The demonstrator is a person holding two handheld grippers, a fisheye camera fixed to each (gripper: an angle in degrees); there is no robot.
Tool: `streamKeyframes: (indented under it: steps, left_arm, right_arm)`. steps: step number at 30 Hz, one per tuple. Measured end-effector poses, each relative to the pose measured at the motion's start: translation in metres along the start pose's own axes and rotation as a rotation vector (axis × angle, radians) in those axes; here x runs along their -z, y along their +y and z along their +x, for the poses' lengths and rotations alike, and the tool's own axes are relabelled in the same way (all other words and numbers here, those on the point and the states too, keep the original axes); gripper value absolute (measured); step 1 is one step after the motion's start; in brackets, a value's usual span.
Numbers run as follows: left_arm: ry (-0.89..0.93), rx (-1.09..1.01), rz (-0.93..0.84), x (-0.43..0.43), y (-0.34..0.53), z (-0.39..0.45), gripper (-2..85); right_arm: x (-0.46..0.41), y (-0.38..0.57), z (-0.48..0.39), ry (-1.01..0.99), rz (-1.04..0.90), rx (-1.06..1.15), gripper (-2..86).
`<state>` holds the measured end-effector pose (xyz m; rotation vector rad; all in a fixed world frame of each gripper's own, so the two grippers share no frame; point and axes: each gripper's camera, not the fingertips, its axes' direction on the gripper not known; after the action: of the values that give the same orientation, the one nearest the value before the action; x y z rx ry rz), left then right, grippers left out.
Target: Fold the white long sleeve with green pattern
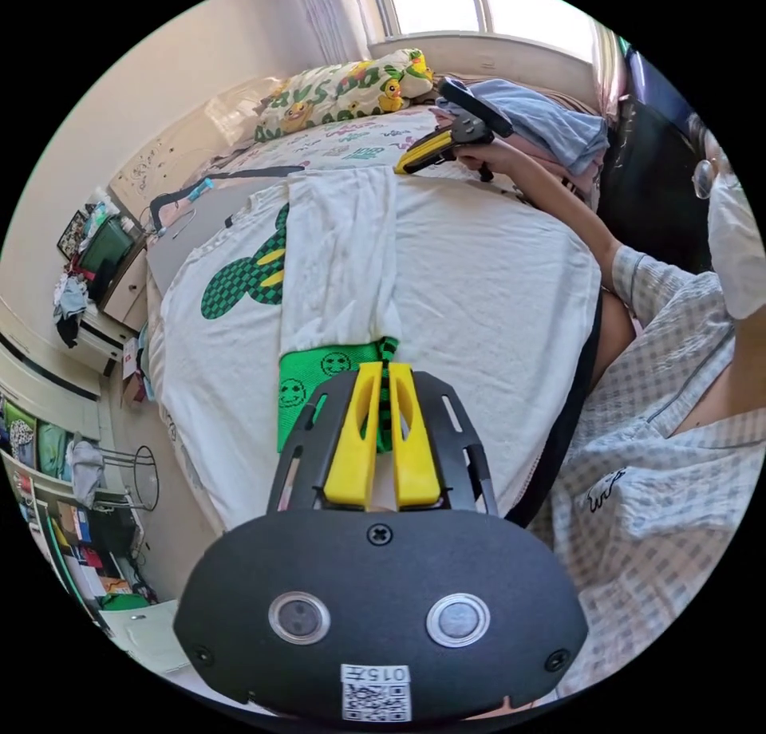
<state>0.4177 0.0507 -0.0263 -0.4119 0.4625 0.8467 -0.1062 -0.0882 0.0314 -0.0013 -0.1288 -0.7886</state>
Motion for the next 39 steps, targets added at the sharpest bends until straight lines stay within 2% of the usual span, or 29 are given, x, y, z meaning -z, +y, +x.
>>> streamKeyframes:
  steps: [5, 9, 13, 16, 18, 21, 24, 27, 30, 34, 37, 39]
  left_arm:
    - [-0.04, -0.008, -0.048, 0.007, 0.003, 0.013, 0.3]
    - [0.047, 0.059, -0.042, 0.005, 0.012, -0.007, 1.9]
    - [0.181, 0.106, 0.022, 0.024, 0.033, -0.028, 6.4]
    - [0.222, 0.168, 0.131, 0.055, 0.06, -0.051, 6.7]
    - [0.187, 0.222, 0.213, 0.079, 0.083, -0.071, 6.6]
    - [0.126, 0.269, 0.257, 0.091, 0.102, -0.097, 6.6]
    - [0.118, 0.302, 0.293, 0.085, 0.105, -0.128, 6.6]
    - [0.174, 0.331, 0.322, 0.062, 0.101, -0.155, 6.5]
    - [0.275, 0.327, 0.267, 0.024, 0.097, -0.167, 6.5]
    - [0.297, 0.318, 0.195, -0.003, 0.112, -0.16, 6.8]
    - [0.29, 0.245, 0.251, 0.016, 0.155, -0.144, 7.2]
    - [0.22, 0.236, 0.305, 0.031, 0.2, -0.133, 7.4]
  right_arm:
    - [-0.013, 0.022, 0.005, -0.017, 0.004, -0.015, -0.1]
    - [-0.025, 0.038, 0.001, 0.0, -0.003, -0.001, 0.8]
    - [-0.03, 0.067, 0.012, -0.025, 0.027, -0.031, 5.9]
    - [-0.025, 0.095, 0.033, -0.084, 0.129, -0.134, 7.8]
    - [-0.024, 0.117, 0.04, -0.068, 0.219, -0.219, 7.8]
    - [-0.009, 0.153, 0.026, 0.081, 0.327, -0.297, 5.4]
    - [0.022, 0.18, -0.008, 0.08, 0.406, -0.275, 1.2]
    - [0.052, 0.191, -0.066, -0.118, 0.453, -0.123, 0.2]
    - [0.058, 0.196, -0.146, -0.245, 0.407, 0.079, 2.0]
    - [0.038, 0.206, -0.243, -0.387, 0.368, 0.283, 5.7]
    - [0.013, 0.219, -0.301, -0.387, 0.311, 0.382, 7.0]
    - [-0.008, 0.225, -0.327, -0.34, 0.247, 0.348, 8.1]
